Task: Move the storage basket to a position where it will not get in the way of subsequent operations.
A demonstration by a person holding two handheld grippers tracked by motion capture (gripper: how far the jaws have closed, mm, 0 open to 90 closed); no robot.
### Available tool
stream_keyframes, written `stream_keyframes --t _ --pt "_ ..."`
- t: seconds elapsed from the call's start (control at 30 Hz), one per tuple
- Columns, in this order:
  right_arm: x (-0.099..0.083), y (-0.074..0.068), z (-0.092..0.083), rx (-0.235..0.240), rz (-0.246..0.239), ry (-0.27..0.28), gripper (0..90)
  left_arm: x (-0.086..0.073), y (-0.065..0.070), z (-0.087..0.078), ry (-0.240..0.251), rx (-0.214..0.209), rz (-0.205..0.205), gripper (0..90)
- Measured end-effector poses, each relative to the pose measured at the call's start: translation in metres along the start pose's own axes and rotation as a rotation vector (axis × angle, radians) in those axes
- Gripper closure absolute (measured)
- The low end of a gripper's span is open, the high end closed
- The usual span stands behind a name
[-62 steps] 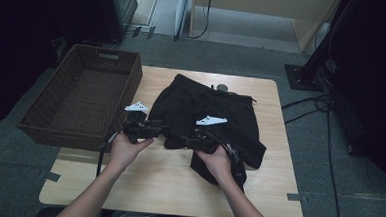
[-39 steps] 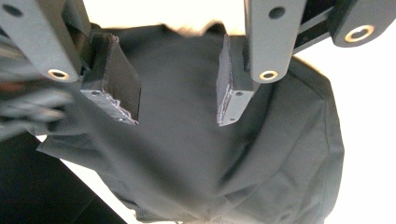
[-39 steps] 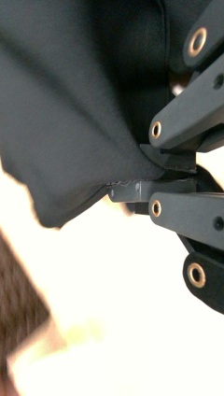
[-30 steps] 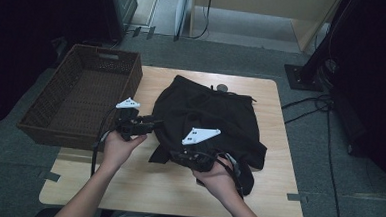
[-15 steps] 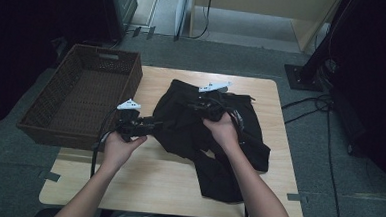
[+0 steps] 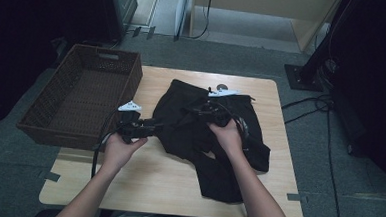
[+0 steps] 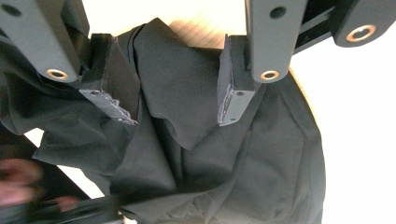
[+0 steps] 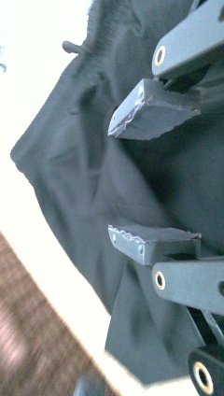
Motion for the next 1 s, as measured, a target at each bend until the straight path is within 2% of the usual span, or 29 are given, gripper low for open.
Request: stream_keyframes --t 0.07,0.17,0.3,0.37,0.43,0.53,0.6,0.67,0.77,0.83,0.9,1.0 --pt "-0.004 -0.009 -0.013 0.021 0.004 0.018 47.8 0.0 -0.001 0.0 0.0 -0.001 -0.004 48.9" --pt "-0.019 -0.024 -0.011 0.046 -0.005 -0.01 45.2 0.0 -0.002 -0.001 -0.002 -0.004 -0.007 48.7" --pt "-0.043 -0.053 0.008 0.091 -0.047 -0.06 38.2 0.002 -0.002 -0.003 0.002 -0.005 -0.005 48.4" --pt "-0.052 -0.069 0.022 0.12 -0.075 -0.087 39.4 0.002 -0.002 -0.003 0.003 -0.007 -0.008 48.3" --pt "-0.059 -0.08 0.037 0.122 -0.096 -0.116 36.5 0.002 -0.003 -0.003 0.001 -0.005 -0.006 48.2" --pt "-0.066 -0.087 0.057 0.082 -0.119 -0.148 35.0 0.001 -0.004 -0.003 -0.002 0.003 -0.003 48.1" --pt "-0.069 -0.087 0.066 0.028 -0.153 -0.16 37.5 0.001 -0.005 -0.003 -0.001 0.002 -0.007 48.1" --pt "-0.072 -0.083 0.074 -0.015 -0.174 -0.163 45.2 0.001 -0.006 -0.003 -0.002 0.003 -0.009 48.1" --pt "-0.074 -0.078 0.077 -0.046 -0.189 -0.138 64.6 0.001 -0.006 -0.004 0.0 0.002 -0.01 48.2" --pt "-0.074 -0.079 0.072 -0.011 -0.159 -0.138 77.5 0.001 -0.006 -0.004 0.0 0.002 -0.01 48.1" --pt "-0.069 -0.084 0.057 0.065 -0.135 -0.114 82.4 0.002 -0.006 -0.005 0.002 0.001 -0.012 48.2" --pt "-0.067 -0.104 0.028 0.175 -0.145 -0.089 86.4 0.003 -0.006 -0.007 0.014 -0.001 -0.017 48.2"
Point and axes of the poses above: each handheld gripper's, and its own axes: z roughly forward along the jaws, x roughly out of its top, y roughly to its right, the point moved 10 cm from there along z, roughly forward along the jaws, and after that the axes turned 11 degrees about -y, right-handed, at the moved point
